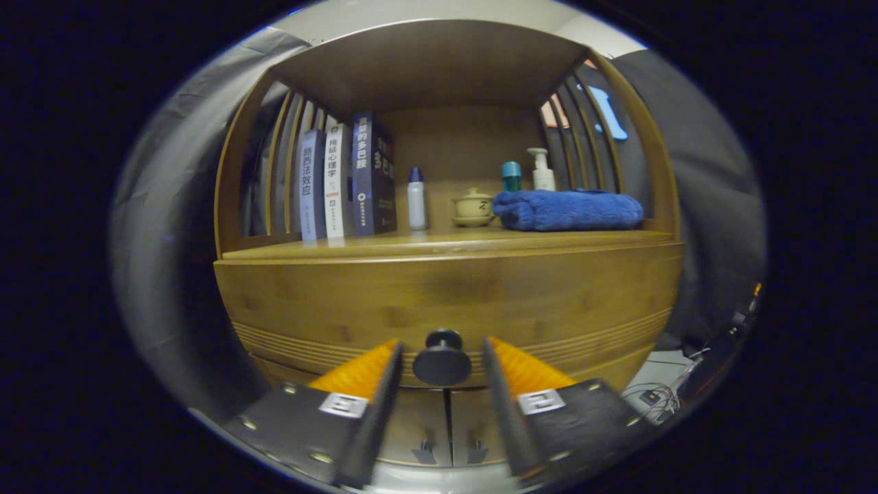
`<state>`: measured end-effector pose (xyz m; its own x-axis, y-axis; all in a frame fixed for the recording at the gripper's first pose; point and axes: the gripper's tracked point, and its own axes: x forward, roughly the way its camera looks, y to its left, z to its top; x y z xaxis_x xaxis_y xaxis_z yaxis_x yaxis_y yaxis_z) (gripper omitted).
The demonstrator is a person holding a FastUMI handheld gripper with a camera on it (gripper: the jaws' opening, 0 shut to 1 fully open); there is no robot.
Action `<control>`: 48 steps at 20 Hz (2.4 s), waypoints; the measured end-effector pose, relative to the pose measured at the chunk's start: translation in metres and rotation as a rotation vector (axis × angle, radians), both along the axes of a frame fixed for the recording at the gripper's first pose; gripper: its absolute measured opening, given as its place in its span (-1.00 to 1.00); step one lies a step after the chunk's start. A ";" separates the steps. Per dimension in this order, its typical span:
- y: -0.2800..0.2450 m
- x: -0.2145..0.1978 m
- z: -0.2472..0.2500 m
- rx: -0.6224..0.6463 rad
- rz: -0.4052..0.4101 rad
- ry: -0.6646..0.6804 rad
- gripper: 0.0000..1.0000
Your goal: Pull open the drawer, take out the items inside it, and place them on the countertop above the cabinet.
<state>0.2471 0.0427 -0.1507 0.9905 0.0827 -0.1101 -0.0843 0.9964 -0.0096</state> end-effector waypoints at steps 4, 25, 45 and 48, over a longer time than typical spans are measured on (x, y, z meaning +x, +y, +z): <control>-0.002 -0.001 0.008 0.027 -0.041 -0.063 -0.15; -0.017 -0.112 -0.006 -0.079 -0.001 0.097 -0.41; -0.018 -0.207 -0.023 -0.091 0.047 0.093 -0.41; -0.018 -0.211 -0.021 -0.075 0.054 0.096 -0.41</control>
<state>0.0364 0.0244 -0.1718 0.9695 0.1232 -0.2118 -0.1414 0.9873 -0.0731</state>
